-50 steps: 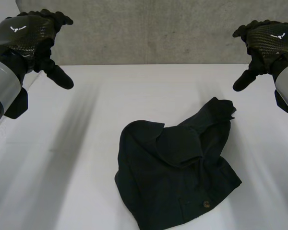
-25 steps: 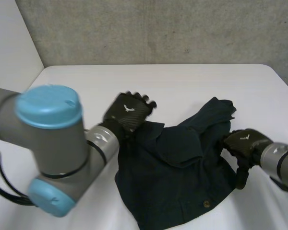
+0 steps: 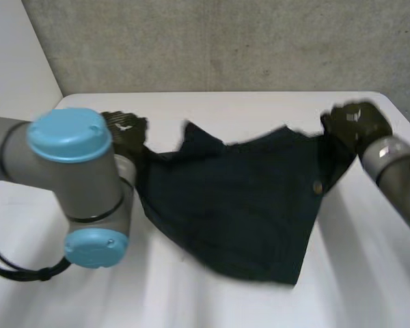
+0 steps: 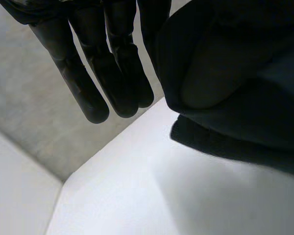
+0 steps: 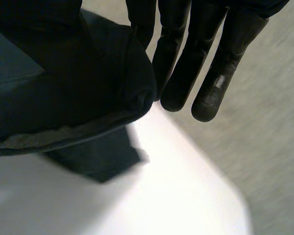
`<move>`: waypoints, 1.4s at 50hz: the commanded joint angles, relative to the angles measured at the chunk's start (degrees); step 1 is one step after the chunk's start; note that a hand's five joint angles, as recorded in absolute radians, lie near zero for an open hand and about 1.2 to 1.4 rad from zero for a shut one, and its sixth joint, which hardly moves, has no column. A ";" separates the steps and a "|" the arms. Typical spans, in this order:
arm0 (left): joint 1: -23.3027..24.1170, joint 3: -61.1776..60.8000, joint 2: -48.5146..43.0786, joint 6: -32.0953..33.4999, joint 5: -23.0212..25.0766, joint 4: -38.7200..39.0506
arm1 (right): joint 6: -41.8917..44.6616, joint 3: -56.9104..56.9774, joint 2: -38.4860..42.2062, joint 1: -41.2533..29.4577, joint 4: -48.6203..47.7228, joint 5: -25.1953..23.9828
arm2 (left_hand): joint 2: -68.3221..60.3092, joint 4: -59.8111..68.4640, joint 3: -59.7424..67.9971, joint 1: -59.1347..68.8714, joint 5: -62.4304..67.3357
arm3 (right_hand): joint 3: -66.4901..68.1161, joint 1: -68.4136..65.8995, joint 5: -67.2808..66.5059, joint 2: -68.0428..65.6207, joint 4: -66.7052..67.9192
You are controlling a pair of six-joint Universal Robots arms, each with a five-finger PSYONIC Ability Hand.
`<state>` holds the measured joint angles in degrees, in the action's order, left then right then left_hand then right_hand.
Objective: Fold the shorts.
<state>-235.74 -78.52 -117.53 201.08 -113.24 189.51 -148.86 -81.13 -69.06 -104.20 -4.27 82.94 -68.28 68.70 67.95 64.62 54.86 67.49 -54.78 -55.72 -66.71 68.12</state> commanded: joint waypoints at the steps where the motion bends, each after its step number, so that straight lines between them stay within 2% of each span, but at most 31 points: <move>1: 0.72 -9.71 6.52 -13.68 0.03 -4.66 | 6.91 16.17 9.72 -4.95 -0.38 0.73 | -11.72 11.30 12.05 15.38 15.14 | 12.51 -25.22 -14.28 -13.29 11.88; 5: 4.15 -11.48 7.14 -22.56 -0.49 -8.97 | 9.90 22.24 16.75 -8.12 -1.52 -0.24 | -11.72 11.30 12.05 15.38 15.14 | 12.51 -25.22 -14.28 -13.29 11.88; 6: 4.76 -11.57 7.06 -24.06 -0.67 -9.76 | 11.03 24.07 19.02 -8.64 -1.79 0.37 | -7.74 7.33 8.07 11.40 11.16 | 12.51 -25.22 -14.28 -13.29 11.88; 8: 5.30 -11.74 7.14 -26.96 -1.02 -11.26 | 12.18 25.23 20.53 -8.82 -1.61 0.90 | 8.22 -8.63 -7.89 -4.56 -4.80 | 12.51 -25.22 -14.28 -13.29 11.88; 9: 5.21 -11.83 7.14 -27.58 -1.37 -11.44 | 12.53 25.41 20.89 -9.00 -1.61 1.34 | 16.27 -16.69 -15.94 -12.61 -12.85 | 2.41 -15.12 -4.18 -3.19 1.78; 10: 5.03 -11.83 7.14 -28.02 -1.81 -11.44 | 12.71 25.41 20.72 -9.09 -1.44 2.48 | 26.68 -27.09 -26.35 -23.02 -23.26 | -43.99 31.28 42.22 43.21 -44.62; 11: 4.42 -11.83 7.14 -28.11 -2.77 -11.44 | 12.54 25.06 20.28 -9.18 -1.27 3.18 | 48.59 -49.01 -48.26 -44.94 -45.18 | -57.49 44.78 55.72 56.71 -58.12; 12: 4.07 -11.83 7.14 -27.85 -3.13 -11.53 | 12.36 24.62 19.75 -9.26 -1.18 3.89 | 56.97 -57.39 -56.64 -53.32 -53.56 | -57.49 44.78 55.72 56.71 -58.12; 13: 3.63 -11.83 7.14 -27.68 -3.39 -11.53 | 12.28 24.01 19.05 -9.26 -1.09 4.68 | 58.28 -58.70 -57.95 -54.62 -54.86 | -57.49 44.78 55.72 56.71 -58.12; 17: 2.22 -11.92 8.37 -25.66 -3.48 -11.53 | 10.61 16.82 11.95 -9.09 -1.35 6.00 | 58.28 -58.70 -57.95 -54.62 -54.86 | -57.49 44.78 55.72 56.71 -58.12; 21: 0.38 -12.09 11.53 -21.27 -3.13 -11.35 | 7.71 7.68 2.28 -8.74 -1.18 4.95 | 58.28 -58.70 -57.95 -54.62 -54.86 | -57.49 44.78 55.72 56.71 -58.12; 24: -1.47 -13.23 14.52 -16.70 -0.59 -11.09 | 5.95 0.64 -5.02 -8.47 -0.65 2.50 | 57.73 -58.15 -57.40 -54.08 -54.32 | -57.49 44.78 55.72 56.71 -58.12; 25: -1.73 -13.67 15.31 -15.73 0.72 -10.83 | 5.77 -3.11 -8.52 -8.39 0.31 0.40 | 57.07 -57.48 -56.74 -53.41 -53.65 | -57.49 44.78 55.72 56.71 -58.12; 28: -2.17 -16.83 18.65 -11.25 9.06 -9.07 | 5.51 -8.24 -12.93 -8.21 3.47 -3.48 | 55.55 -55.96 -55.22 -51.89 -52.13 | -57.49 44.78 55.72 56.71 -58.12; 29: -2.18 -18.06 19.61 -9.76 12.04 -8.37 | 5.25 -10.86 -14.69 -8.04 6.35 -6.53 | 54.88 -55.29 -54.55 -51.22 -51.46 | -57.49 44.78 55.72 56.71 -58.12; 30: -2.26 -20.07 21.02 -7.13 16.60 -7.23 | 5.16 -12.02 -15.23 -7.69 7.77 -7.96 | 54.87 -55.29 -54.54 -51.21 -51.45 | -57.49 44.78 55.72 56.71 -58.12; 34: -4.53 -25.61 23.13 0.95 25.76 -4.59 | 4.72 -17.73 -15.41 -3.91 14.28 -13.06 | 54.37 -54.79 -54.04 -50.71 -50.95 | -51.54 38.83 49.77 50.76 -52.17; 37: -6.30 -28.61 23.23 4.75 28.24 -3.80 | 3.67 -22.99 -15.49 -1.72 14.39 -15.35 | 45.83 -46.25 -45.50 -42.17 -42.41 | -46.84 34.12 45.06 46.05 -47.46; 38: -7.09 -30.27 22.79 6.50 29.03 -3.79 | 3.31 -24.06 -15.49 -1.27 13.51 -15.70 | 36.46 -36.88 -36.13 -32.81 -33.05 | -45.15 32.44 43.37 44.37 -45.78; 41: -7.36 -33.17 21.48 8.09 29.30 -3.45 | 2.43 -28.45 -15.32 -0.57 7.73 -15.97 | 27.13 -27.55 -26.80 -23.47 -23.71 | -40.60 27.89 38.83 39.82 -41.23; 45: -7.71 -35.47 18.23 8.10 29.13 -1.26 | 2.43 -32.50 -13.31 -0.48 -0.09 -15.88 | 27.45 -27.87 -27.12 -23.79 -24.03 | -37.91 25.20 36.14 37.13 -38.54; 52: -9.73 -36.44 14.88 8.18 27.64 4.64 | 2.52 -33.92 -7.94 -0.56 -7.06 -15.62 | 36.86 -37.27 -36.53 -33.20 -33.44 | -35.04 22.33 33.27 34.26 -35.67; 56: -10.00 -35.74 13.12 8.27 25.35 7.01 | 3.31 -32.60 -3.55 -0.65 -10.04 -15.18 | 42.92 -43.33 -42.59 -39.26 -39.50 | -29.00 16.29 27.23 28.22 -29.63; 59: -10.09 -34.95 11.37 8.62 23.59 7.89 | 3.40 -32.07 -2.14 -0.65 -11.72 -15.09 | 44.78 -45.19 -44.45 -41.12 -41.36 | -17.10 4.39 15.33 16.32 -17.73; 60: -10.09 -34.51 10.84 8.62 23.24 7.98 | 3.48 -31.98 -1.70 -0.65 -12.59 -15.00 | 44.95 -45.36 -44.62 -41.29 -41.53 | -3.22 -9.49 1.44 2.44 -3.85; 62: -10.09 -33.28 8.91 8.54 22.62 8.33 | 3.49 -31.89 -1.70 -0.65 -13.39 -15.00 | 45.12 -45.53 -44.79 -41.46 -41.70 | 10.48 -23.19 -12.25 -11.26 9.85; 70: -10.00 -30.99 4.42 8.62 22.62 8.42 | 3.05 -31.98 -2.14 -0.83 -14.27 -14.21 | 44.44 -44.86 -44.11 -40.79 -41.03 | 12.51 -25.22 -14.28 -13.29 11.88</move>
<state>-245.87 -111.10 -110.38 209.69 -90.69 198.05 -145.43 -113.00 -70.74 -104.87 -18.26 68.31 -21.70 22.02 22.52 22.41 11.87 67.54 -53.09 -55.23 -66.14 68.03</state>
